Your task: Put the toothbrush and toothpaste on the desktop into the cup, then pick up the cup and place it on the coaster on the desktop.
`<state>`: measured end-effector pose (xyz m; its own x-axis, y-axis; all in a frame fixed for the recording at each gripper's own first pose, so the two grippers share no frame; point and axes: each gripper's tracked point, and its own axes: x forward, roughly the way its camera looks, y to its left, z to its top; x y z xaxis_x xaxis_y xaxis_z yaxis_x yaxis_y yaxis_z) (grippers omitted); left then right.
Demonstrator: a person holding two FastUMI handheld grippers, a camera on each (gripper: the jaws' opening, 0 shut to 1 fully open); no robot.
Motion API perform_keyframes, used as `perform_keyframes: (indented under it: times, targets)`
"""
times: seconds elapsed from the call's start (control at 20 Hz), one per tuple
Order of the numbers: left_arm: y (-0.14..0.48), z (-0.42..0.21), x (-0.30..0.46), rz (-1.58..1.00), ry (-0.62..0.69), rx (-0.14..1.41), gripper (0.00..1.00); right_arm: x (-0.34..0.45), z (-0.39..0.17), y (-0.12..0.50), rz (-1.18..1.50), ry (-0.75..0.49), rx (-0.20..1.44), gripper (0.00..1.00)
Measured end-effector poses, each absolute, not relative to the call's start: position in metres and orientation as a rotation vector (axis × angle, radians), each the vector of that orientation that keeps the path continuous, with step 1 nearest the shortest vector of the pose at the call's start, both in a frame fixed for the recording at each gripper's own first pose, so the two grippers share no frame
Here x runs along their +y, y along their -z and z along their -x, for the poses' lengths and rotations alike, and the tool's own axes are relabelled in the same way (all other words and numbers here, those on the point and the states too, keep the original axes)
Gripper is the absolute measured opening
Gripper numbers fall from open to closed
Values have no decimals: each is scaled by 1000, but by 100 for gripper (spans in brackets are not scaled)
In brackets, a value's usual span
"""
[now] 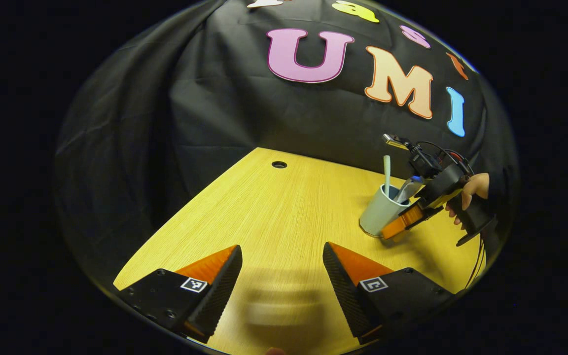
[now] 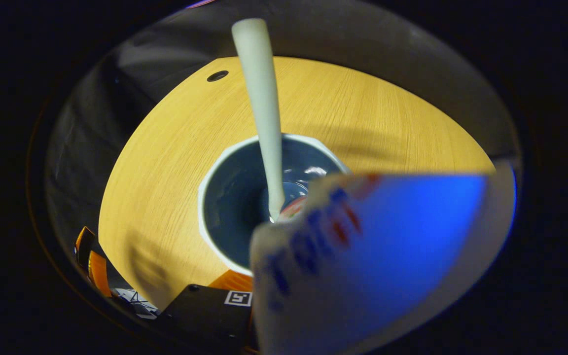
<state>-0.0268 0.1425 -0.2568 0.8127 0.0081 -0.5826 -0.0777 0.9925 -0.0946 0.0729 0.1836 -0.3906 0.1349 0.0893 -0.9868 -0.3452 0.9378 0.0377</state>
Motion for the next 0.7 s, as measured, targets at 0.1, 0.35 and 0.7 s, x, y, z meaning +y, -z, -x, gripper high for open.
perform_keyframes:
  times: [0.1, 0.35, 0.7]
  targets:
    - [254, 23, 137, 118, -27, 613, 95, 187, -74, 387, 214, -331, 1383, 51]
    - [246, 4, 102, 106, 72, 596, 95, 184, -62, 354, 167, -358, 1277, 100]
    - [211, -14, 27, 105, 130, 550, 95, 128, -69, 243, 170, -389, 820, 99]
